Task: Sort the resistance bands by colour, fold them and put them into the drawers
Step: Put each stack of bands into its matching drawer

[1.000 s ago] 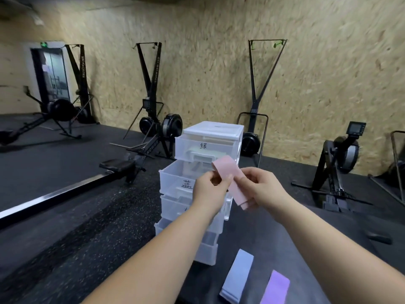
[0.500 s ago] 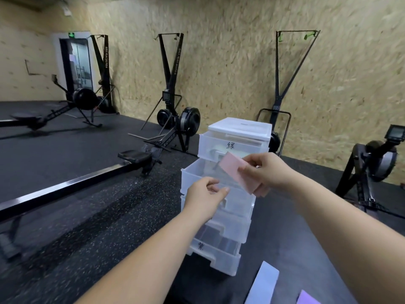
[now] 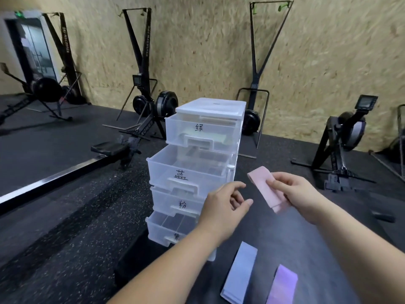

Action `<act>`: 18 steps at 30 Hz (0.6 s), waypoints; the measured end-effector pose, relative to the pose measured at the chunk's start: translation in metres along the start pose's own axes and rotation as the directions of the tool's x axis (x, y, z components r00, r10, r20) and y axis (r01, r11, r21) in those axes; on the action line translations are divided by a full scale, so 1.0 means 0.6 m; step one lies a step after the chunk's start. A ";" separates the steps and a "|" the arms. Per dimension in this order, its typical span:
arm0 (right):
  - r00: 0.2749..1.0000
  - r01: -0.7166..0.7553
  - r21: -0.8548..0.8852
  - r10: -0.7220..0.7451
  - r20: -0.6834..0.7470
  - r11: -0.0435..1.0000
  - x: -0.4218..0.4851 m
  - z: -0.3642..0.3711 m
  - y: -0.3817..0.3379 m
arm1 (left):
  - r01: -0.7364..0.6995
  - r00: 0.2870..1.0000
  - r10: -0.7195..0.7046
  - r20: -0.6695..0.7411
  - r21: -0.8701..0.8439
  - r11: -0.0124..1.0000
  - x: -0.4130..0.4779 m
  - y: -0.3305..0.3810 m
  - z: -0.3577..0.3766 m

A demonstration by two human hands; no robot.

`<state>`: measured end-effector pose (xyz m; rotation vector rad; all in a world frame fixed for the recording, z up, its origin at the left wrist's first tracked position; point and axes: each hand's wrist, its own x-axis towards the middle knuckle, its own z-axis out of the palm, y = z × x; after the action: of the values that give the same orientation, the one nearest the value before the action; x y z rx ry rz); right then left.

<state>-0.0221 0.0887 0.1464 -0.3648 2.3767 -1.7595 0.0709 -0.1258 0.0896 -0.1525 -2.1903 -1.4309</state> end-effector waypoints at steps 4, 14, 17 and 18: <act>0.981 -0.164 -0.176 0.141 -0.135 0.971 0.016 -0.025 0.086 | 0.084 0.985 -0.099 0.140 0.105 0.991 0.001 -0.031 0.049; 0.891 -0.418 -0.013 0.406 -0.204 0.908 0.048 0.021 0.247 | 0.269 0.859 -0.408 0.310 0.406 0.874 -0.031 -0.144 0.155; 0.844 -0.528 -0.167 0.493 -0.210 0.833 0.042 0.033 0.303 | 0.257 0.826 -0.454 0.335 0.491 0.832 -0.049 -0.170 0.164; 0.845 -0.531 -0.232 0.488 -0.219 0.815 0.040 0.034 0.317 | 0.248 0.814 -0.467 0.345 0.521 0.817 -0.055 -0.177 0.165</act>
<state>-0.0586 0.1157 -0.0410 0.3713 2.5126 -1.2372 0.0254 -0.0791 -0.0440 0.1296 -3.0338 -1.0849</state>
